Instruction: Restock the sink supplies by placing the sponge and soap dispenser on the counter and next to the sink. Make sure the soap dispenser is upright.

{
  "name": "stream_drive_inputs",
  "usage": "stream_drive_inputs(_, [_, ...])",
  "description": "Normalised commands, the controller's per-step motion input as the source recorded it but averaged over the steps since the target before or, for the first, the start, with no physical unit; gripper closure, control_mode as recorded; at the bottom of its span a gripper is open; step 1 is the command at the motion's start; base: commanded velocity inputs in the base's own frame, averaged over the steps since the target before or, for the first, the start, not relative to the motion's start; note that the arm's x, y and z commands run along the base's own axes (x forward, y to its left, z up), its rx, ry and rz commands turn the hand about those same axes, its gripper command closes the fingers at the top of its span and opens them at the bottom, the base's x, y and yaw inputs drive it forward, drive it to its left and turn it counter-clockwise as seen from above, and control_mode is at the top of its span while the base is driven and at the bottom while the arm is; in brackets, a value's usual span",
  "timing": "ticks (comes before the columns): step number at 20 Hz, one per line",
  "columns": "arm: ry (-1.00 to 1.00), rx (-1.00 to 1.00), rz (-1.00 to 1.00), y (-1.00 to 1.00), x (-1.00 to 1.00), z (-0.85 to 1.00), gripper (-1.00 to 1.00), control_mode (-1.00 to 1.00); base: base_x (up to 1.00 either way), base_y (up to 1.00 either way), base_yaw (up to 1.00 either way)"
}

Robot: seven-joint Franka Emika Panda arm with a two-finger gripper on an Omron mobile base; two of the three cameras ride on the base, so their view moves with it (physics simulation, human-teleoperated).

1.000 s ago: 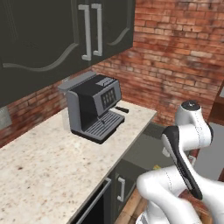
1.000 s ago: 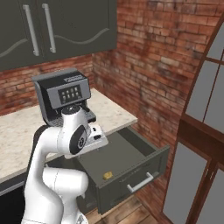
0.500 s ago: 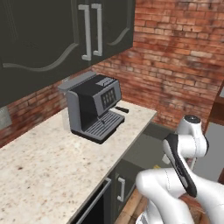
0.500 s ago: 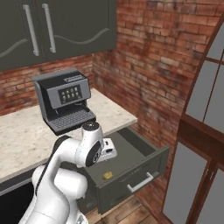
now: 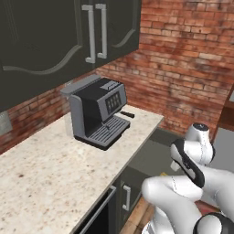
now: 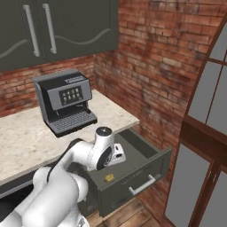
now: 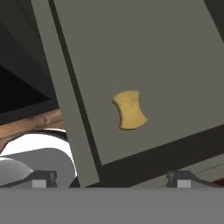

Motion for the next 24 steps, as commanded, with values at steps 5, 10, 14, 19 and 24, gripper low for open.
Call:
stream_drive_inputs(5, [0.18,-0.04,0.0,0.09,0.45,-0.44,-1.0,-1.0,0.0,0.0,0.0])
stream_drive_inputs(10, [0.17,-0.01,0.0,0.24,0.39,-0.18,-1.0,-1.0,0.0,0.0,0.0])
stream_drive_inputs(14, [0.03,0.0,0.0,0.01,0.12,-0.26,-1.0,-1.0,0.0,0.0,0.0])
stream_drive_inputs(19, [0.0,0.02,0.01,-0.06,0.0,-0.38,-1.0,-1.0,0.0,0.0,0.0])
stream_drive_inputs(24, [0.0,0.03,0.0,-0.04,0.0,-0.44,-1.0,-1.0,0.0,0.0,0.0])
